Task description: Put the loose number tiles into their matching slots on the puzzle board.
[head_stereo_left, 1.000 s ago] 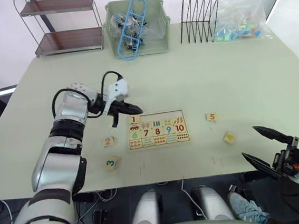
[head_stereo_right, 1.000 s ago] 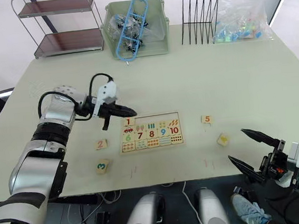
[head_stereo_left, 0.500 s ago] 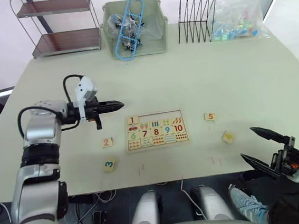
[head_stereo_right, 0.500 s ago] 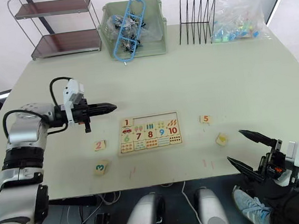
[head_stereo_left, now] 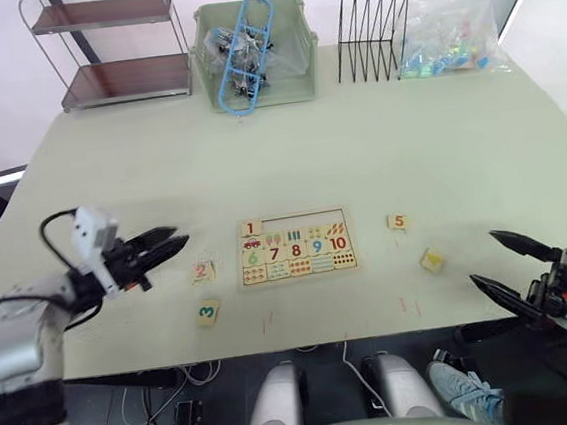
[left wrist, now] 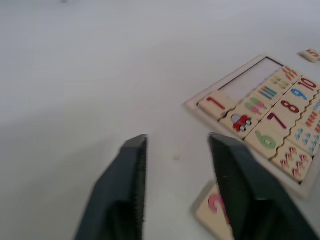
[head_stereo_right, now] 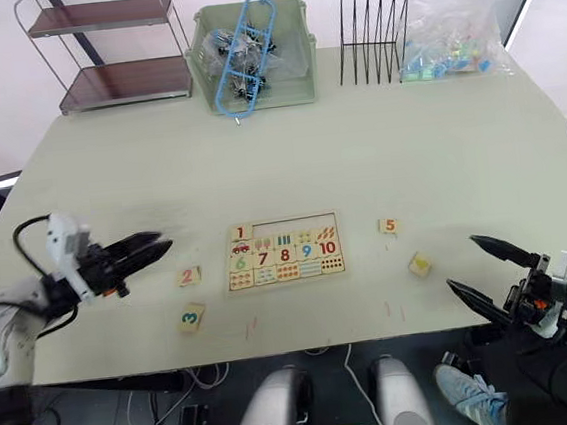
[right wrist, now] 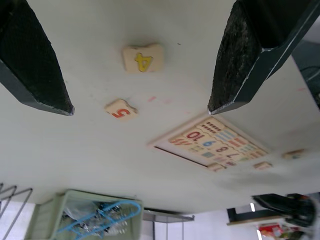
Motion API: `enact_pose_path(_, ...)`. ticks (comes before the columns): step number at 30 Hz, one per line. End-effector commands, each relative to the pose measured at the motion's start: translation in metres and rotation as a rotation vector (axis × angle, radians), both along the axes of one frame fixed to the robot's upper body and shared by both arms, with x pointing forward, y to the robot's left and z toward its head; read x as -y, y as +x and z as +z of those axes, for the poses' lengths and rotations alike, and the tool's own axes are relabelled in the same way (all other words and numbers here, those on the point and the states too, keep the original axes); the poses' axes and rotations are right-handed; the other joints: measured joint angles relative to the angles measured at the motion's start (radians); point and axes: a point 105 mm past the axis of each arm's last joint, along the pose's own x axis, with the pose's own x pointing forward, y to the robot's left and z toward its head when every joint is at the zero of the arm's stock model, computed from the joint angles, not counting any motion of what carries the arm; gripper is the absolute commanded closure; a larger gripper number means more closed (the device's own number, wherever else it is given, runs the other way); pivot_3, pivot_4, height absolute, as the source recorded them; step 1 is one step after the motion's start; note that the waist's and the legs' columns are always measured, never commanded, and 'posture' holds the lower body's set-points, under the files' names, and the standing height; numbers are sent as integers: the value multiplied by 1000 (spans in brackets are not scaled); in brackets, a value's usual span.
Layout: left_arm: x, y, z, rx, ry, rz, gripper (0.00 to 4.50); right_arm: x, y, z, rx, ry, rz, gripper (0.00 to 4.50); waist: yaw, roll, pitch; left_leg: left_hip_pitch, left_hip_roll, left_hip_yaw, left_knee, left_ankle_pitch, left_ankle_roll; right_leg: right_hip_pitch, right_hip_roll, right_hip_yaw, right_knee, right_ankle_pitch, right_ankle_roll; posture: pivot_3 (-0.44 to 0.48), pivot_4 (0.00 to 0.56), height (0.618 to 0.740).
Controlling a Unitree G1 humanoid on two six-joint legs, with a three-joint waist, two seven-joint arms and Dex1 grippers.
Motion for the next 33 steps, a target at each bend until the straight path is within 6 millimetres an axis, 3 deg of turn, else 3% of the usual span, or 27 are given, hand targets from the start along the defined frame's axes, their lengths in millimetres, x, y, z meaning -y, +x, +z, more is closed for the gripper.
enact_pose_path(1, -10, -16, 15, 73, 46, -16, 605, 11, 4, 4, 7, -35, -48, 0, 7, 0, 0, 0, 0, 0, 0, 0, 0, 0, 0, 0, 0, 0, 0, 0, 150, 740)
enact_pose_path(2, -12, -24, 13, 73, 57, -29, 167, 13, 6, 3, -1, -40, -61, 0, 5, 0, 0, 0, 0, 0, 0, 0, 0, 0, -1, 0, 0, 0, 0, 0, 150, 740)
enact_pose_path(3, -16, -33, 9, 66, 83, -41, 13, 16, 8, 2, -7, -44, -76, 0, 4, 0, 0, 0, 0, 1, 0, 0, 0, 0, -1, 1, -1, 0, 0, 0, 150, 740)
enact_pose_path(14, -27, -81, -13, 17, 105, 4, 13, 42, 7, -12, -84, -121, -141, 0, 6, 0, 0, 1, -2, 3, -3, 0, 0, 0, -6, 0, -2, 0, 0, 0, 150, 740)
enact_pose_path(19, -26, -85, -20, 31, 113, 24, 13, 40, 4, -12, -107, -80, -67, 0, 6, 0, 0, 1, -2, 3, -3, 0, 1, 0, -5, -1, -2, 0, 0, 0, 150, 740)
enact_pose_path(33, -22, -81, -13, 101, 83, 39, 13, 30, 2, -9, -69, -88, -9, 0, 6, 0, 0, 1, -2, 4, -3, 0, 1, 0, -4, -1, -3, 0, 0, 0, 150, 740)
